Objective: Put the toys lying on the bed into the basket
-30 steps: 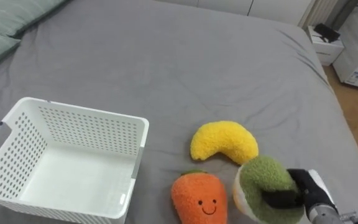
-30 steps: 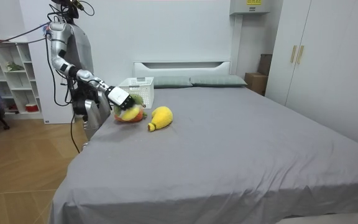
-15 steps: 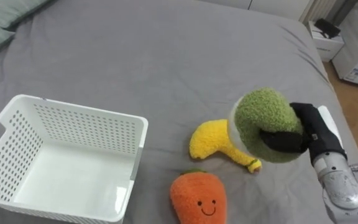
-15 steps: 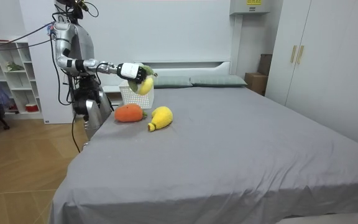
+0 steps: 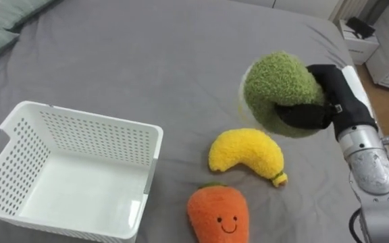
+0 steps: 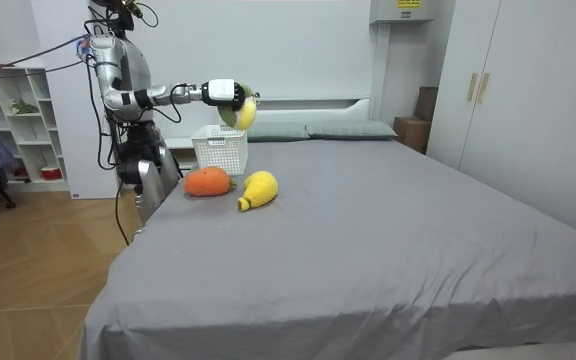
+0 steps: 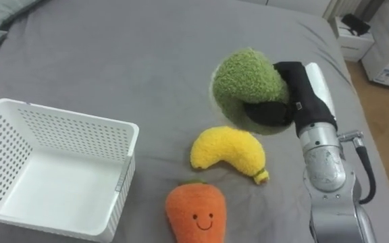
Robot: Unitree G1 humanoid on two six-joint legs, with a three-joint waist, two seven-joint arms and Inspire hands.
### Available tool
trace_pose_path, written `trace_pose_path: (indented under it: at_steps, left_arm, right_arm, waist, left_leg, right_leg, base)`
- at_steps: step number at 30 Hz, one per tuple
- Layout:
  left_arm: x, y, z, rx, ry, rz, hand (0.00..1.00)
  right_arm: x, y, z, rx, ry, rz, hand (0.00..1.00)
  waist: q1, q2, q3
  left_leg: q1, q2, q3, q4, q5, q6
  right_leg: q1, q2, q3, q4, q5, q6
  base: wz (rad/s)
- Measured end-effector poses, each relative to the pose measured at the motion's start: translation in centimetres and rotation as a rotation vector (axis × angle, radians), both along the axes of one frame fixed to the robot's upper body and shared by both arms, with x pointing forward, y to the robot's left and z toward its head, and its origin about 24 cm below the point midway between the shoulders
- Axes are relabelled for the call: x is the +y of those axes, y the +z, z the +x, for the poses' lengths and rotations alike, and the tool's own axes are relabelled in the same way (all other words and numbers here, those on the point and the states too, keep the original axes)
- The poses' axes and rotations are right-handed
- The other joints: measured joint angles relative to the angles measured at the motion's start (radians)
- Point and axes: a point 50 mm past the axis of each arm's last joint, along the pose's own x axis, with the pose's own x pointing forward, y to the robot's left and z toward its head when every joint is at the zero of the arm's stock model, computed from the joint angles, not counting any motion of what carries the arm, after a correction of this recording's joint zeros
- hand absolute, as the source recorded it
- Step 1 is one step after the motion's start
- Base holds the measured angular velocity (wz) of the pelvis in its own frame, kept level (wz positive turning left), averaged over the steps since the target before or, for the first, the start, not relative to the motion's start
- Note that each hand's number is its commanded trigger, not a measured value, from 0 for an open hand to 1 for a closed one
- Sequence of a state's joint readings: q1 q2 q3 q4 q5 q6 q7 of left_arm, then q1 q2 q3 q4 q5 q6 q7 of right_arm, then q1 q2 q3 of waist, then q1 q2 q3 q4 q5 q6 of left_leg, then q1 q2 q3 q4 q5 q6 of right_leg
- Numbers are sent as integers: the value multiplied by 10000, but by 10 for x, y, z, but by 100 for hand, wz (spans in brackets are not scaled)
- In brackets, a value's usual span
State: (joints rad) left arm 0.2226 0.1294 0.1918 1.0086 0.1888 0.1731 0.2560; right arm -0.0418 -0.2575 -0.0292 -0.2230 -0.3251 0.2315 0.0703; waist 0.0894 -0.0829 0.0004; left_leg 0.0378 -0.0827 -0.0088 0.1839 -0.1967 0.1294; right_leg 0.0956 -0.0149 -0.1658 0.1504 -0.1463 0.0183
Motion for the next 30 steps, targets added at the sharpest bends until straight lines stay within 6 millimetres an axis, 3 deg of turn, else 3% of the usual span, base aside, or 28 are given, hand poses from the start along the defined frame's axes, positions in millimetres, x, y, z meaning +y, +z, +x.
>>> trace_pose_path:
  at_steps: [4, 9, 14, 16, 21, 25, 30]
  left_arm:
    - [-1, -2, -9, 389, 33, -23, 0]
    - [-3, -4, -9, 535, -106, -89, 0]
    - [-6, -5, -7, 687, -475, -183, 0]
    - [-7, -5, -6, 728, -536, -189, 0]
    - [-7, -4, 4, 545, -667, -170, 0]
    - [-6, -4, 9, 490, -701, -140, 0]
    - [-5, -2, 18, 341, -867, -72, 0]
  right_arm:
    - [27, 15, 9, -413, 1181, -360, 100]
    - [46, 23, 17, -631, 1999, -478, 100]
    - [77, 30, 24, -697, 3170, -584, 100]
    - [88, 29, 27, -617, 3563, -514, 100]
    - [99, 20, 32, -119, 3921, -574, 100]
    - [112, 14, 36, 164, 4286, -601, 100]
    - [131, -5, 41, 1039, 4814, -1118, 100]
  waist:
    - [47, -43, 5]
    - [727, -305, 36]
    - [1132, -345, 64]
    - [1197, -367, 79]
    - [1823, -433, 122]
    - [2005, -473, 133]
    - [2490, -534, 151]
  left_leg:
    - [-11, -8, -98, 27, 3, -4]
    - [-183, -51, -360, 150, 2, -7]
    - [-324, -150, -721, 224, 18, 0]
    - [-371, -182, -825, 226, 71, 8]
    - [-496, -269, -1077, 310, 117, 12]
    - [-648, -322, -1235, 376, 141, -1]
    - [-709, -356, -1350, 419, 182, 5]
  right_leg:
    - [29, -2, -103, -5, -1, 1]
    - [17, -25, -406, -11, 4, 1]
    - [21, -66, -578, -19, 2, 4]
    - [18, -99, -696, -27, 2, 5]
    - [13, -140, -752, -155, 4, 12]
    - [-59, -160, -994, -174, -1, 21]
    - [-83, -200, -1190, -176, 1, 27]
  base:
    - [7]
    - [15]
    - [19]
    - [22]
    - [14]
    - [13]
    - [8]
